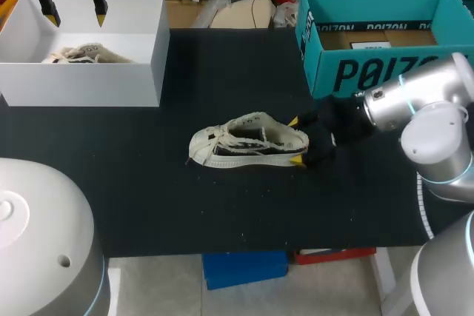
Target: Take the shoe out of the shoebox, open the shoe tongue, remove and reinsert the insole, then place the shoe into the shoebox
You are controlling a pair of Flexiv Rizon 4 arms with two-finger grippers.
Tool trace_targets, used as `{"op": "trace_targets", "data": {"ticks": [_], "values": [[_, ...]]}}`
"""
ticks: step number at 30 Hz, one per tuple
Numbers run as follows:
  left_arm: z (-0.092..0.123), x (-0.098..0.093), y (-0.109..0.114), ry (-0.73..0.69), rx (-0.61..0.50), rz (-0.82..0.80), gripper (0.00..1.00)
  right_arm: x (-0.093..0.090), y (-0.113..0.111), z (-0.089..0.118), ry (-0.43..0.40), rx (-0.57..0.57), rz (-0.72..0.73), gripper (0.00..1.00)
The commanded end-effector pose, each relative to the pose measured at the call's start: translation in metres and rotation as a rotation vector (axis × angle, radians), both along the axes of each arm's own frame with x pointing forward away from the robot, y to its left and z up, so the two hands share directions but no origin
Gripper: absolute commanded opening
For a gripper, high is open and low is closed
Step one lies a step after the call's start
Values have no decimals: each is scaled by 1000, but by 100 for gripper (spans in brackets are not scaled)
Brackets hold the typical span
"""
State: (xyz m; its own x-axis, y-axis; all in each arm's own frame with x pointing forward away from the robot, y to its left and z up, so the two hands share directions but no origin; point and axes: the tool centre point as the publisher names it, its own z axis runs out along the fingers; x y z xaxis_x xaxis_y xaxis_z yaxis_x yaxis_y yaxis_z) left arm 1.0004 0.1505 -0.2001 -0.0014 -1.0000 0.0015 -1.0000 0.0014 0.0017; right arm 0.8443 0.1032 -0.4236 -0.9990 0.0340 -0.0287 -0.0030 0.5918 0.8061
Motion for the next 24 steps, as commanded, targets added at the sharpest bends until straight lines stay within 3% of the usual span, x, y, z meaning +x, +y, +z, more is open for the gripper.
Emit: {"op": "trace_targets", "data": {"ticks": [1,15,16,17,18,24], "values": [[0,0,0,0,0,0,100,5,4,-4,4,3,4,100],[0,0,0,0,0,0,100,5,10,-12,29,24,21,100],[0,0,0,0,0,0,100,4,10,-13,38,21,21,94],[0,0,0,0,0,0,100,4,10,-14,49,14,14,24],[0,0,0,0,0,0,100,4,10,-14,49,14,14,0],[0,0,0,0,0,0,100,4,10,-14,49,14,14,0]]}}
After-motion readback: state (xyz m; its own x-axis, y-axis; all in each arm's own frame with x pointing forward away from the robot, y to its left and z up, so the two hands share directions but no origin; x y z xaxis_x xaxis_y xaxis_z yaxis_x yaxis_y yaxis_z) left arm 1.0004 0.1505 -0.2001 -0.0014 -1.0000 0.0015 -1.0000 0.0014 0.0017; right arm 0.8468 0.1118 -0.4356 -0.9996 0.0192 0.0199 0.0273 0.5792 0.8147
